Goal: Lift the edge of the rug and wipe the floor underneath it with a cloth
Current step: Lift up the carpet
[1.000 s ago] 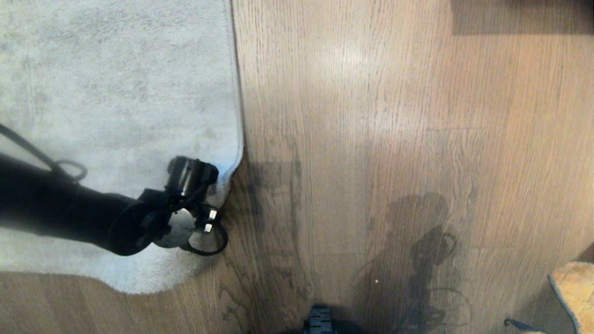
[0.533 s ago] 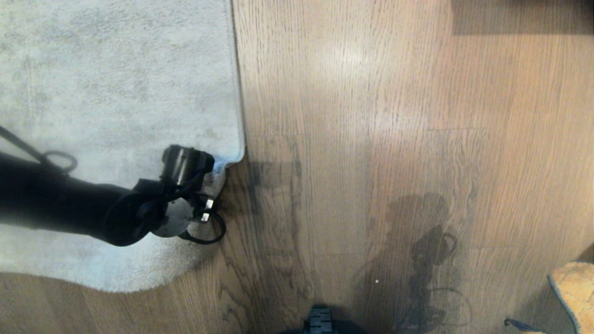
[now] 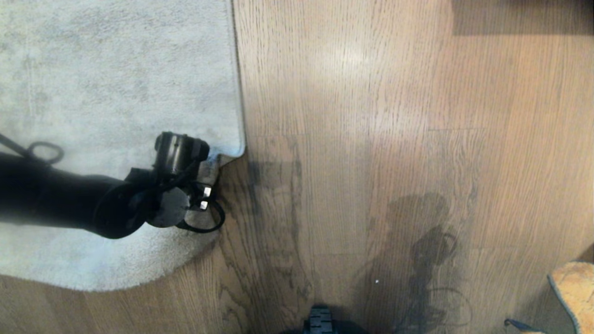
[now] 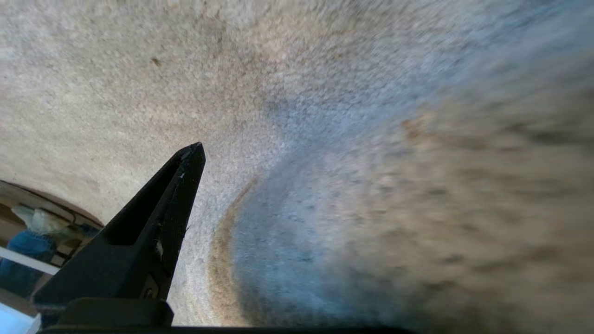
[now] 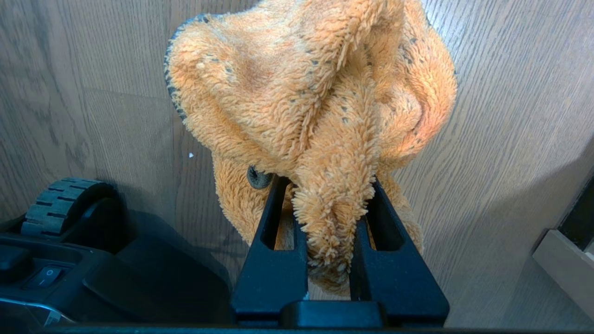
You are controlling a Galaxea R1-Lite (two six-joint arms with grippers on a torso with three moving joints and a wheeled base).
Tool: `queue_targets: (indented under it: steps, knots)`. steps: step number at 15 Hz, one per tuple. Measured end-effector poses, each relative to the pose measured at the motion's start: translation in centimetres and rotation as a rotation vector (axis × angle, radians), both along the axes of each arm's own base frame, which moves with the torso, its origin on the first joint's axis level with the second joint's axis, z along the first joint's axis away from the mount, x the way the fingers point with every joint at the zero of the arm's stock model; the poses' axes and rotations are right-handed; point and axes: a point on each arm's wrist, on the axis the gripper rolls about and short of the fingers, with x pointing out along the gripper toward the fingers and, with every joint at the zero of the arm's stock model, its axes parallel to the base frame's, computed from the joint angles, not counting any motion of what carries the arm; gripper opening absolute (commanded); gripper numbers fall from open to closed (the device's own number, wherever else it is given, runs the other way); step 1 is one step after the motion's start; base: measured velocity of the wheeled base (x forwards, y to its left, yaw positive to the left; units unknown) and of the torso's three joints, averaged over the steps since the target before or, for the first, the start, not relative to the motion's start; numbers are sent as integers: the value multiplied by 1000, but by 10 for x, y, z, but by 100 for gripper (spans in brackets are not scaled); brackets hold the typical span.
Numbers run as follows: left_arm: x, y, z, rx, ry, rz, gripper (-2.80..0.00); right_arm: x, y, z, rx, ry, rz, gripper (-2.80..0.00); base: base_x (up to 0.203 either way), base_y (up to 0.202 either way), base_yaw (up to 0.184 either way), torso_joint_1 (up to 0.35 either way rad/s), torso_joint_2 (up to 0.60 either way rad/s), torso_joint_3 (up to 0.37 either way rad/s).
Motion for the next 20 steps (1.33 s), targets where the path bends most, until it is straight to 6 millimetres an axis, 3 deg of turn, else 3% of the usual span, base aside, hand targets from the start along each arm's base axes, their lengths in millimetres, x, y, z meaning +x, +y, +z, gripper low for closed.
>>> queue_targets:
  steps: [6,14,20]
  knots:
    - [-9,-10,9,-15,-25,-43,0,0,0,0,0,0,-1,-280,0,0,0,0,0,0]
    - [-2,-17,21,-32,-65,-58,0,0,0,0,0,0,0,-280,0,0,0,0,0,0]
    - [-5,-19,13,-20,-35,-66,0,0,0,0,1,0,0,-280,0,0,0,0,0,0]
